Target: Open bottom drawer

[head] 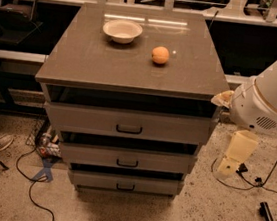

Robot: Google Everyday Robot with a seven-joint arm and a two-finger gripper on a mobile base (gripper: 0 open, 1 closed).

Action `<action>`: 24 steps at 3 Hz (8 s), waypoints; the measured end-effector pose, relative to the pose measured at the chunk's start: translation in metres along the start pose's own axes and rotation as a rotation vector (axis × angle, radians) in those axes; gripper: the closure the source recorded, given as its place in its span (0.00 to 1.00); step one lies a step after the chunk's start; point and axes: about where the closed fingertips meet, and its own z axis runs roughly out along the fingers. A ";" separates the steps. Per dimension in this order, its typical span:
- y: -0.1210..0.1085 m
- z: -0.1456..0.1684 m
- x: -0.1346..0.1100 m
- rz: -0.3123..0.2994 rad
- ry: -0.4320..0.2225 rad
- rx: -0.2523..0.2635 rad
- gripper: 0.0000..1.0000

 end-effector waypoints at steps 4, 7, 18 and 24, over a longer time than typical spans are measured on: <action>-0.010 0.198 0.029 -0.055 0.072 0.051 0.00; -0.012 0.251 0.031 -0.078 0.075 0.065 0.00; -0.075 0.663 0.141 -0.114 0.060 -0.005 0.00; -0.092 0.669 0.153 -0.054 -0.071 0.188 0.96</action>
Offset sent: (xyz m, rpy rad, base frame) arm 0.0379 0.0099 -0.1588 -0.1585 -0.1613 -0.0604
